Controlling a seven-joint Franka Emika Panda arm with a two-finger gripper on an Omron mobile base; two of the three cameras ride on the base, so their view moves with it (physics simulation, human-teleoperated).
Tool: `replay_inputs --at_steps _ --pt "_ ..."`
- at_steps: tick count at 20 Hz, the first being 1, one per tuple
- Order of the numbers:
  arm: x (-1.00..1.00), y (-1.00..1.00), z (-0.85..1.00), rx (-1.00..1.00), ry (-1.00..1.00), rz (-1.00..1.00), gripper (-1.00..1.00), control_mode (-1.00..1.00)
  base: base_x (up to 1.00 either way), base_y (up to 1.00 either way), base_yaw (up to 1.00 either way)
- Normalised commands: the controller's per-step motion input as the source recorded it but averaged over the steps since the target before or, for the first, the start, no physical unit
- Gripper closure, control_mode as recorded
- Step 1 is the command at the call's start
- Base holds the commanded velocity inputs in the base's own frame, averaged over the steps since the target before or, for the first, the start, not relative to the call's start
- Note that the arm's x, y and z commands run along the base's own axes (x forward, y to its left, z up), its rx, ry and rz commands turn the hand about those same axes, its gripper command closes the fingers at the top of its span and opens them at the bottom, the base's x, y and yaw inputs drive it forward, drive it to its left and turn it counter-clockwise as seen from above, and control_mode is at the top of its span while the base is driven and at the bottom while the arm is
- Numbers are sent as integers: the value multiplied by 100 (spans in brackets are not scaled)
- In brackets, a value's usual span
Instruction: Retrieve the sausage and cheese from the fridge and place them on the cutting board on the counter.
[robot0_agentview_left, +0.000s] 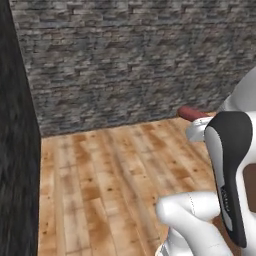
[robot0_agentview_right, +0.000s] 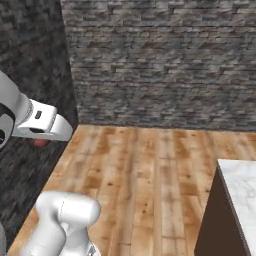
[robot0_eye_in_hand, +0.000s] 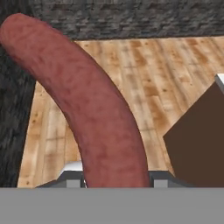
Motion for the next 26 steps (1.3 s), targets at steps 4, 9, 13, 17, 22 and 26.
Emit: replay_inputs --at_steps 4,9,13,17,22,26 --pt "0 0 0 0 0 0 100 100 100 21 -41" --pt "0 0 0 0 0 0 100 100 94 20 -52" --pt "0 0 0 0 0 0 100 100 77 23 -64" --pt "0 0 0 0 0 0 100 100 73 24 -64" --pt "0 0 0 0 0 0 100 100 69 28 -64" --pt "0 0 0 0 0 0 100 100 70 40 -63"
